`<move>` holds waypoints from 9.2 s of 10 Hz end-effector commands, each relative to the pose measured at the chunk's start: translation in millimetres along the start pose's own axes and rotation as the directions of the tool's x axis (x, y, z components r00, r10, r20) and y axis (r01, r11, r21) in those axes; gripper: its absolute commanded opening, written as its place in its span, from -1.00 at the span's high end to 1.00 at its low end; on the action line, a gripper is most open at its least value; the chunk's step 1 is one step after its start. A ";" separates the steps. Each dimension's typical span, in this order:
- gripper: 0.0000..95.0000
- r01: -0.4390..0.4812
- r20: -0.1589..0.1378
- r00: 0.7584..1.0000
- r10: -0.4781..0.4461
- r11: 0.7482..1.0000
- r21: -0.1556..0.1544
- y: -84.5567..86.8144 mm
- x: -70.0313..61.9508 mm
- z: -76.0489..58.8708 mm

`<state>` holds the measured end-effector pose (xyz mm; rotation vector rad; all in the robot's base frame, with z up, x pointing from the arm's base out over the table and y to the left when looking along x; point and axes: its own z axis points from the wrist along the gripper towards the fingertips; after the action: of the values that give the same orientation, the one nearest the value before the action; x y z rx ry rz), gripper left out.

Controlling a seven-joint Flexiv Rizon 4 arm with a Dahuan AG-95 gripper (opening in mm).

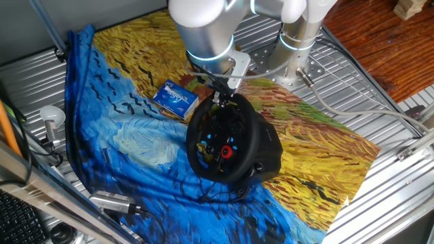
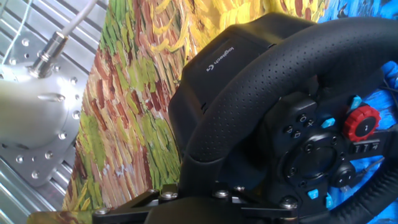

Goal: Rotate the steering wheel 90 degrees counterclockwise

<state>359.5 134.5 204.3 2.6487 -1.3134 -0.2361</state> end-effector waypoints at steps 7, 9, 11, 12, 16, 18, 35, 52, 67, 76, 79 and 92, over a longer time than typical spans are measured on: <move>1.00 0.044 -0.038 0.998 -0.043 0.999 0.015 -1.3 3.2 4.8; 1.00 0.054 -0.049 0.997 -0.053 0.998 0.020 -0.9 3.6 5.1; 1.00 0.060 -0.053 0.997 -0.058 0.998 0.022 -0.4 4.8 6.6; 1.00 0.061 -0.051 0.997 -0.060 0.998 0.026 -0.4 5.1 7.0; 1.00 0.079 -0.057 0.995 -0.077 0.996 0.034 -0.7 5.5 7.6; 1.00 0.094 -0.062 0.994 -0.091 0.995 0.040 -0.9 5.8 8.2; 1.00 0.215 -0.129 0.971 -0.201 0.972 0.100 -5.0 13.6 17.0; 1.00 0.377 -0.200 0.919 -0.339 0.904 0.202 -19.8 22.9 20.7; 1.00 0.457 -0.285 0.877 -0.386 0.853 0.253 -27.1 29.3 23.1; 1.00 0.431 -0.283 0.890 -0.357 0.863 0.264 -27.2 31.0 23.7; 1.00 0.418 -0.262 0.899 -0.351 0.867 0.271 -27.2 32.4 26.9; 1.00 0.375 -0.137 0.927 -0.350 0.889 0.263 -28.9 33.0 25.4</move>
<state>396.5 122.2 171.6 3.0979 -0.8680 0.0224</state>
